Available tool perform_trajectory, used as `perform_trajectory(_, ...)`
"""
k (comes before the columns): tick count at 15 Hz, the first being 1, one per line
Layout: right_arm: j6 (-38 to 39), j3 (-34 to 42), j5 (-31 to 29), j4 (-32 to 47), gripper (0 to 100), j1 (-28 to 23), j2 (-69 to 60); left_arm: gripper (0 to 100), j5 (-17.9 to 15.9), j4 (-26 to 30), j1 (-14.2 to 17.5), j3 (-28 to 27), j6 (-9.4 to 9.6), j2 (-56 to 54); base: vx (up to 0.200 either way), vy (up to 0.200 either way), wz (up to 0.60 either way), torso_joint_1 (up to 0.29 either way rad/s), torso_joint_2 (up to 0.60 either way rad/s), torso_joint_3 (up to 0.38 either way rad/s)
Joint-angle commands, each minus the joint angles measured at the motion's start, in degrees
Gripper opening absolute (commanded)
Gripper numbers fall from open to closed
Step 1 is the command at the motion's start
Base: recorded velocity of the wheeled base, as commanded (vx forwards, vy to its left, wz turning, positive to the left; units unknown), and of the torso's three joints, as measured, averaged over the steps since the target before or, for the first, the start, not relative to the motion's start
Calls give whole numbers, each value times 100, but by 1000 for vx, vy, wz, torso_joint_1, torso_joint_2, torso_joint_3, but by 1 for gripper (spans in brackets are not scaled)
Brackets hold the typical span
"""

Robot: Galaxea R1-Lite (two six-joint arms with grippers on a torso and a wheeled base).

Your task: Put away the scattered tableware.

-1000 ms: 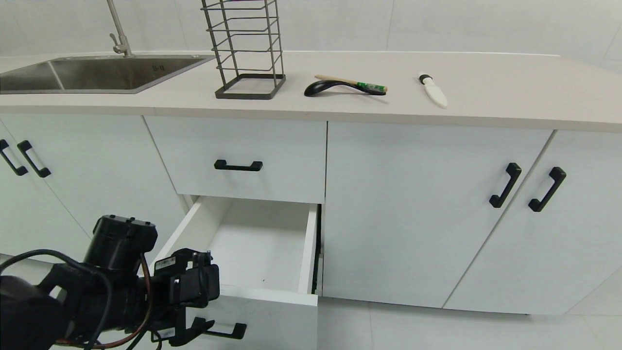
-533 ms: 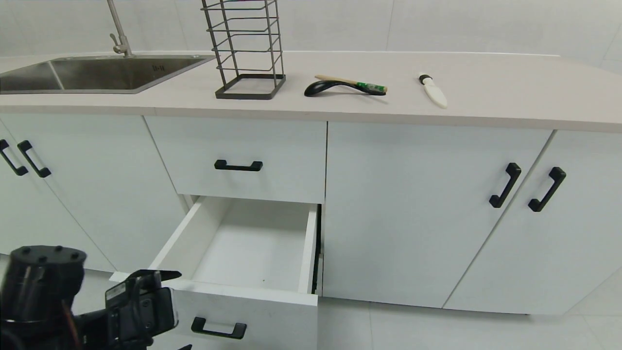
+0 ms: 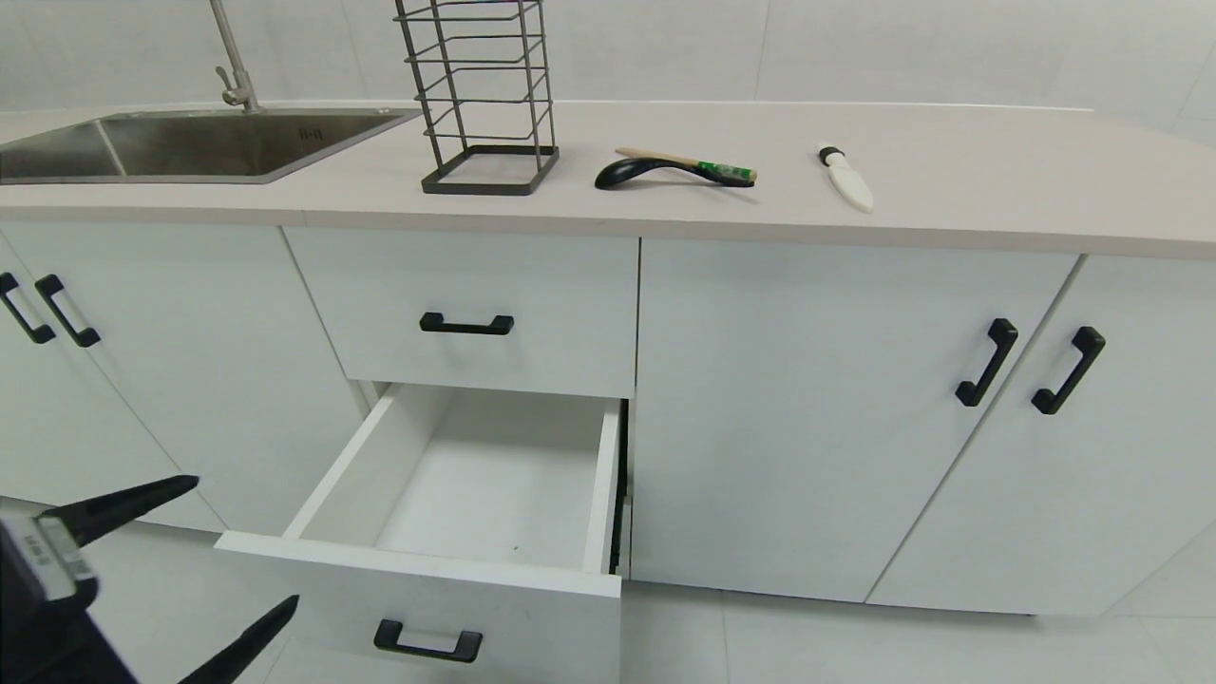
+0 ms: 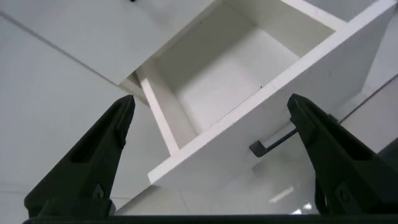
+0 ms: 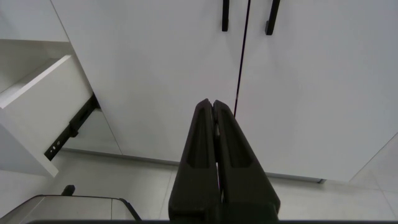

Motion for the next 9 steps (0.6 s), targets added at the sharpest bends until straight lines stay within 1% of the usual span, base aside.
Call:
perform_trajectory(1,0,-4,2,0,0,1,9,100,146,42,312,502,-670,-1822,0,0,0,0,0,0)
perform_trajectory(2,0,-4,2,0,0,1,9,100,146,42,435,467,-802,-2024,0,0,0,0,0,0)
perform_trajectory(3,0,5,2,0,0,1,9,100,154,42,646,458,-1056,-2279,0,0,0,0,0,0)
perform_trajectory(4,0,5,2,0,0,1,9,100,146,42,989,563,-1443,-2727,0,0,0,0,0,0)
perform_trajectory(5,0,5,2,0,0,1,9,100,146,51,1253,686,-1645,-3079,0,0,0,0,0,0)
perform_trajectory(6,0,5,2,0,0,1,9,100,119,51,1455,757,-1742,-3316,0,0,0,0,0,0)
perform_trajectory(7,0,5,2,0,0,1,9,100,110,51,1516,862,-1751,-3536,0,0,0,0,0,0)
perform_trajectory(9,0,5,2,0,0,1,9,100,102,51,1472,1020,-1742,-3764,0,0,0,0,0,0)
